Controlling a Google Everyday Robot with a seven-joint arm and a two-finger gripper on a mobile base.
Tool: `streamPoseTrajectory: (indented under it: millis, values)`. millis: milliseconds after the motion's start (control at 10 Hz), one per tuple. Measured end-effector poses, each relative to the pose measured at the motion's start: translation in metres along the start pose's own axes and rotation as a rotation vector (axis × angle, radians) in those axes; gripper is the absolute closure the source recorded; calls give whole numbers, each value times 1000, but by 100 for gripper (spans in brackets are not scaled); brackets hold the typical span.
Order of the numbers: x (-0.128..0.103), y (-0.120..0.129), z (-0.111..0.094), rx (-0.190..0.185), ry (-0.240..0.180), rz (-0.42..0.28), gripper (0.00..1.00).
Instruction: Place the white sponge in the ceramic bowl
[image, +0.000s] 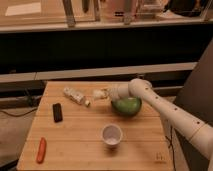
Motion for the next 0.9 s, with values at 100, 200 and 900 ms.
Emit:
streamPoseTrajectory:
  millis: [100, 200, 900]
  values:
    - [1, -2, -3, 13, 0, 1, 100]
    - [4, -4, -6, 24, 2, 1, 100]
    - [40, -8, -41, 94, 46, 18, 100]
